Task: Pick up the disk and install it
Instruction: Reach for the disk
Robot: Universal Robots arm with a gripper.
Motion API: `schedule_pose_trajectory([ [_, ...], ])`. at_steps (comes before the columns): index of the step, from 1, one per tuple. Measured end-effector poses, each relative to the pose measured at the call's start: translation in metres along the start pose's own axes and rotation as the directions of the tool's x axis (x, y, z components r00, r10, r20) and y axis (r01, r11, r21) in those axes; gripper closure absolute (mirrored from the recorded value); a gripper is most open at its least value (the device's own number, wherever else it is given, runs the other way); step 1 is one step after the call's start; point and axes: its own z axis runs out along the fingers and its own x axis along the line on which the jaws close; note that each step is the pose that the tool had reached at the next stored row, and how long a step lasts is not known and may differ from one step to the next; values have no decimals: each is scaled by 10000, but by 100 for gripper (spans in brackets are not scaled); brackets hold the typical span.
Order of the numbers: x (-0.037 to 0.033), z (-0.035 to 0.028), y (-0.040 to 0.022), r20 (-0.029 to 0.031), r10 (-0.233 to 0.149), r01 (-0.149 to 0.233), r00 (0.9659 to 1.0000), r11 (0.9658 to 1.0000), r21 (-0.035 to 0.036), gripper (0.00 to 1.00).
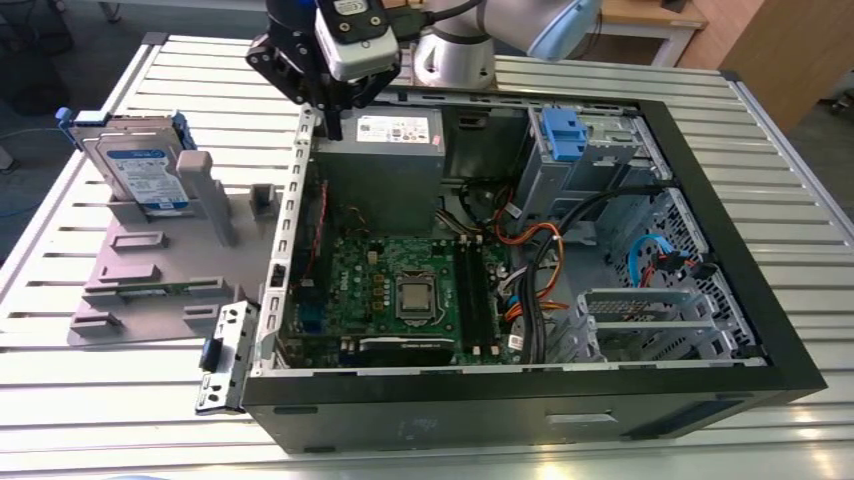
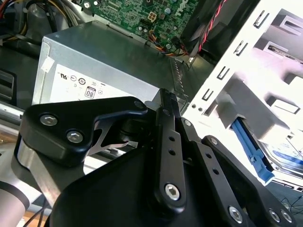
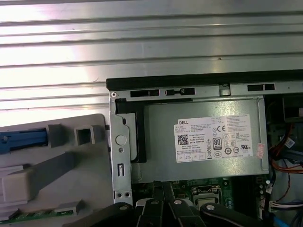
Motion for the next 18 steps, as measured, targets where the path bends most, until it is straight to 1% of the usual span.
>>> schedule_pose_trajectory([
  [18, 73, 7, -6, 0, 1, -1, 10000, 10000, 0, 89],
])
